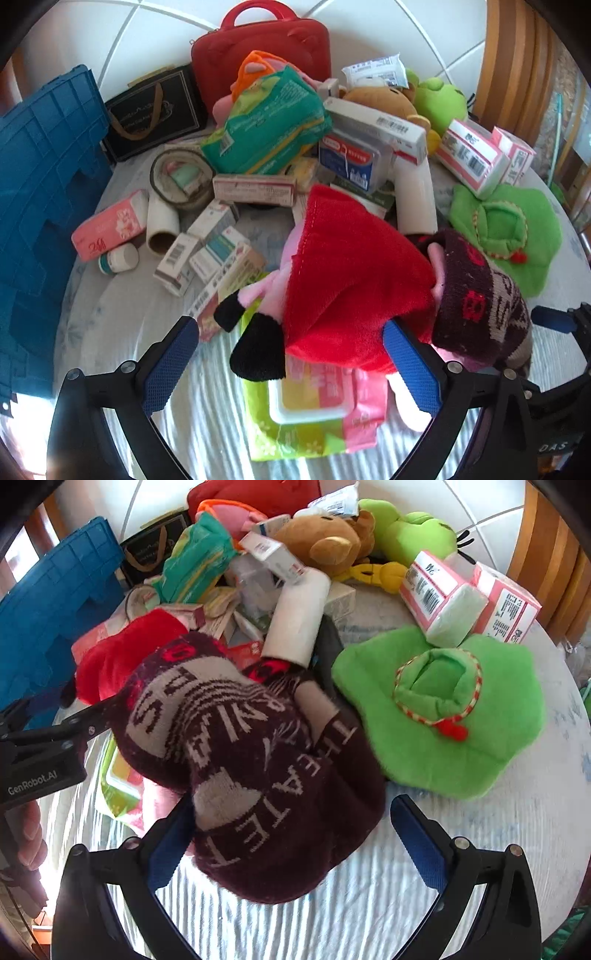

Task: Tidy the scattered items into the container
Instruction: 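Move both tools back over the pile toward the red plush toy, then close the left tool on the red-pink pig while the right tool grasps the maroon hat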

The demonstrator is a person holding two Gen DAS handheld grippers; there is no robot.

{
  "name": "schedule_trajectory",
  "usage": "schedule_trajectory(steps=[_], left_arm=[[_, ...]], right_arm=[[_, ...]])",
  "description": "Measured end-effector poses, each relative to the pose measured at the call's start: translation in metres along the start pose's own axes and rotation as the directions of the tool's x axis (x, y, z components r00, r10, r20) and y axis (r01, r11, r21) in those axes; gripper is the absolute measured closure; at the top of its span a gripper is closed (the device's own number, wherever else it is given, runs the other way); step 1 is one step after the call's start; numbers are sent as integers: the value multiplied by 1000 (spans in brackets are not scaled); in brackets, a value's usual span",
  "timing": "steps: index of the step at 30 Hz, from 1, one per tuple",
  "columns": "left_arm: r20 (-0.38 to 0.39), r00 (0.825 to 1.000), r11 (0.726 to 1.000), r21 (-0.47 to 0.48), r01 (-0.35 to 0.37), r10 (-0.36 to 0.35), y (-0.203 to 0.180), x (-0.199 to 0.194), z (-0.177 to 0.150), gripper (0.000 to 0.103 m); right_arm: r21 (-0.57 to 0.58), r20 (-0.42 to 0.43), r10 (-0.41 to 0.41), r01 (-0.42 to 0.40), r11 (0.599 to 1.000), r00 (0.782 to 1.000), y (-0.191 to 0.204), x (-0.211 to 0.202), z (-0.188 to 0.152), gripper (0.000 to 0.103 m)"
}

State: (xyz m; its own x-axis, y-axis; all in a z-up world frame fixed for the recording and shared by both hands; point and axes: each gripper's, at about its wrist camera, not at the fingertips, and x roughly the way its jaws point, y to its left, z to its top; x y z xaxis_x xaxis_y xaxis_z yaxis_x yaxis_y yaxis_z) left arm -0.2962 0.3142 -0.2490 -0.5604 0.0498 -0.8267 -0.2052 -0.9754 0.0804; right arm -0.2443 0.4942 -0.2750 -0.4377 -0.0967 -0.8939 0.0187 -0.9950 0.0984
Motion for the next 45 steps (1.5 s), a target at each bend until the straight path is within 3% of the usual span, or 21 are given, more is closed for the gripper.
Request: schedule_trajectory(steps=[1,3,5,7,11,14,16,19,26,31,34,36,39,40,45], left_arm=[[13,1000,1000,-15,-5,5,-2,0,9,1],[29,999,998,-53,-19,21,-6,2,26,1],[12,999,996,-75,-40,41,-12,7,39,1],[-22,999,994,-106,-35,32,-17,8,44,1],[-91,995,983,-183,18,-35,-31,0,31,1],[-197,979,971,-238,11,-59,-46,12,13,1],[-231,972,965,-263,-26,-37,-49,23,2,1],[-215,976,952,-304,-27,-41,-46,29,-3,0],[-166,984,956,-273,-103,59,-59,38,7,1],[-127,991,975,-213,-67,40,-52,27,5,18],[-142,990,981,-191,-33,5,-35,22,0,21],[-163,986,986,-159,-45,19,-25,19,-3,22],[-192,980,990,-120,-71,47,-14,18,-6,22],[-200,978,989,-124,-77,51,-12,19,-7,17],[-232,972,973,-217,-76,24,-13,34,-11,7]], right_arm=[[9,12,-6,6,1000,1000,-8,-2,6,1],[24,28,-33,32,999,999,-26,-4,18,18],[39,23,-42,41,998,999,-41,-2,26,48],[46,6,-37,37,998,999,-52,2,30,57],[48,-17,7,-6,999,1000,-68,9,31,57],[34,-24,40,-39,999,999,-70,11,29,57],[14,-28,66,-65,998,997,-67,10,25,57],[-23,-41,92,-93,995,995,-59,11,18,57],[-20,-58,111,-113,993,992,-56,17,16,57],[-29,-70,131,-133,991,989,-54,16,18,57],[-28,-92,199,-202,979,976,-47,19,17,57],[-34,-106,231,-235,971,967,-39,22,17,57],[-56,-119,220,-228,972,968,-27,31,18,57],[-68,-115,202,-210,975,973,-25,33,19,57],[-109,-133,162,-177,978,978,-14,44,25,50]])
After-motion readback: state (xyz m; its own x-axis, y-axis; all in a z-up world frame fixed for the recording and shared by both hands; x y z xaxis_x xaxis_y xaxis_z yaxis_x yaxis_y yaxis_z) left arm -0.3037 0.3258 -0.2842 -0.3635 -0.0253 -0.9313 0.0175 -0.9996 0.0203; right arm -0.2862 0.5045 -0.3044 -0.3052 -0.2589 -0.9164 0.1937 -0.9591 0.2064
